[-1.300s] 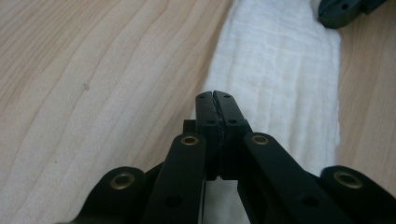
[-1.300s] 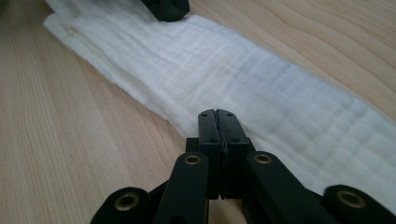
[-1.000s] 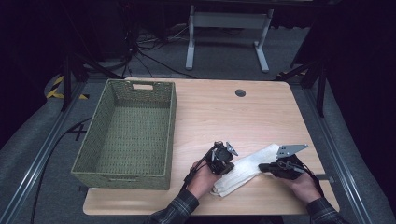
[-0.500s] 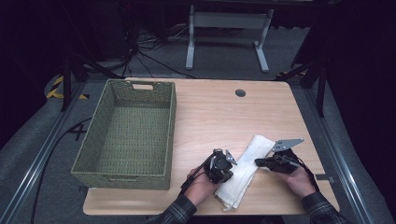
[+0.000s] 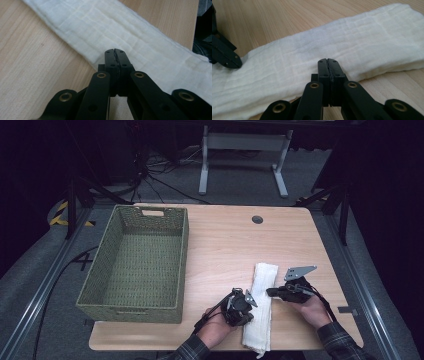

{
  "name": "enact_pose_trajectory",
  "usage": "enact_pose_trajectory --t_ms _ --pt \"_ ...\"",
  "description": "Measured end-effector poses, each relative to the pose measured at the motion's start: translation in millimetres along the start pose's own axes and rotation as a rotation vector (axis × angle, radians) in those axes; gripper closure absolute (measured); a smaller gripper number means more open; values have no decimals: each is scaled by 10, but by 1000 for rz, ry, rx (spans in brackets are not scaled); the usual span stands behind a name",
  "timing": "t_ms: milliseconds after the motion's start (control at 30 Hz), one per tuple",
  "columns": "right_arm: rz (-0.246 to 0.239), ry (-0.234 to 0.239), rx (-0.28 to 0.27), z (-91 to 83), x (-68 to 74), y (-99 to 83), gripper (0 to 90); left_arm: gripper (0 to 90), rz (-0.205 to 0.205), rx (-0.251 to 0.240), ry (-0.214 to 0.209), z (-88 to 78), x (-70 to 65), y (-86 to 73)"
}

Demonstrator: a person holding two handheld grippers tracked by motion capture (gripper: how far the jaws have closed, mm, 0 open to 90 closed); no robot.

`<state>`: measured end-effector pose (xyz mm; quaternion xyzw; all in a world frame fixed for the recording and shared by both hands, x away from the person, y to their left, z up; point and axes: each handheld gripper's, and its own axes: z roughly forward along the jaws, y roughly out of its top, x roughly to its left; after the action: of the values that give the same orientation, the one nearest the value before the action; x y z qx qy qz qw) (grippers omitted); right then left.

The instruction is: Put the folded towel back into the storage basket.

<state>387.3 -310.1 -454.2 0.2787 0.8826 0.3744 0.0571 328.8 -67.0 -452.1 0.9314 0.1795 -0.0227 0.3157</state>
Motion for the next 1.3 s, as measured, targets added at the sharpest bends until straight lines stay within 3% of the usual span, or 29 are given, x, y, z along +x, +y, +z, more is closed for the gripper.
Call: enact_pose_trajectory --t_ms 233,333,467,533,700,1033,1133,1300 --pt "-6 16 4 25 -3 34 899 896 18 -9 -35 40 -30 27" --pt "-14 17 -11 -23 -1 31 889 866 -5 -32 -38 14 1 14" --pt "-21 42 -56 -132 28 48 813 818 1 -54 -6 -91 74 -4" --pt "-36 50 -65 -181 64 48 767 780 -16 -78 8 -159 121 -30" --pt "-77 96 -83 -238 171 29 568 660 -52 -97 48 -254 227 -125" --pt "-216 163 -17 -162 551 4 280 446 -73 -98 98 -347 350 -277" --pt "-243 182 -6 -96 642 -5 240 378 -84 -114 107 -331 388 -291" --pt "-286 200 28 46 746 0 166 292 -94 -99 111 -307 429 -301"
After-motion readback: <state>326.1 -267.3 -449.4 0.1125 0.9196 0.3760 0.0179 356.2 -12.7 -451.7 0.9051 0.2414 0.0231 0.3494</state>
